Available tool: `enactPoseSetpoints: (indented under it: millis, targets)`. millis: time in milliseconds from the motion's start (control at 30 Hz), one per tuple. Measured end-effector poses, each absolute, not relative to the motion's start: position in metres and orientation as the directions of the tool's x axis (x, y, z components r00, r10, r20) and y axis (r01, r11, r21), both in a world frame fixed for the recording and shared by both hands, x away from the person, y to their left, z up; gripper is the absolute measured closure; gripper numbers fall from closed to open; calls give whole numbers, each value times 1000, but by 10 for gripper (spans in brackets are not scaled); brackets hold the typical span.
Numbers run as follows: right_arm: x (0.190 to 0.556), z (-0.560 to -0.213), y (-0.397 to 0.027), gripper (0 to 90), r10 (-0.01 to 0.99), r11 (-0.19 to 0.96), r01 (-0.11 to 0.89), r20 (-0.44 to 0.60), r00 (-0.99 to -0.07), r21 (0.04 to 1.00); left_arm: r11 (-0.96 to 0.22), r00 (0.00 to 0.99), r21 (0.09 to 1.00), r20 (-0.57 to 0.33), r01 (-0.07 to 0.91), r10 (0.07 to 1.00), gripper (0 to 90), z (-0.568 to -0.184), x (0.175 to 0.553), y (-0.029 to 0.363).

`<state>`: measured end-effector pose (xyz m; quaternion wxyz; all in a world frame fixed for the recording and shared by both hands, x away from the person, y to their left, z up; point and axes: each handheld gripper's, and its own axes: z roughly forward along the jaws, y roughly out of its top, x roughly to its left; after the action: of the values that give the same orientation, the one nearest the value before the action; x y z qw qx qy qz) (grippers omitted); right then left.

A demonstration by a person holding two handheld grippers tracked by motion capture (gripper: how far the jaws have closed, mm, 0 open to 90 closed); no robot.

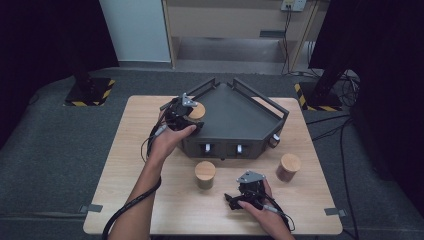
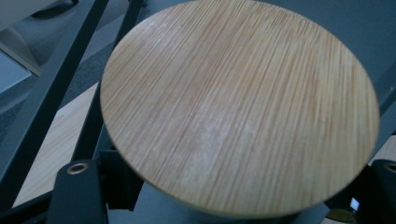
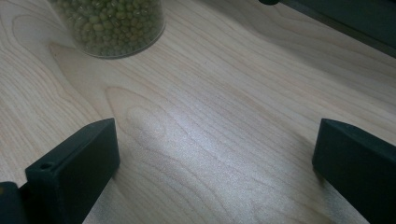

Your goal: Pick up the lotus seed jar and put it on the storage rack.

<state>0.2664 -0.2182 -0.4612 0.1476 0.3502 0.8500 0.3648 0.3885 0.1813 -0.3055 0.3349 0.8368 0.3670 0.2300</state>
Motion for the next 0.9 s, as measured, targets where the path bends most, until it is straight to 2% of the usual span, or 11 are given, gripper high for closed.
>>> enactPoseSetpoints:
  millis: [433, 900]
  targets:
    - [266, -461, -218, 8, 703, 488, 488, 5, -711, 724, -494, 627, 733, 119, 468, 770, 242, -312, 393, 183]
    - [266, -461, -218, 8, 703, 488, 489, 6, -711, 723, -421, 627, 760, 23, 495, 778, 241, -321, 400, 203]
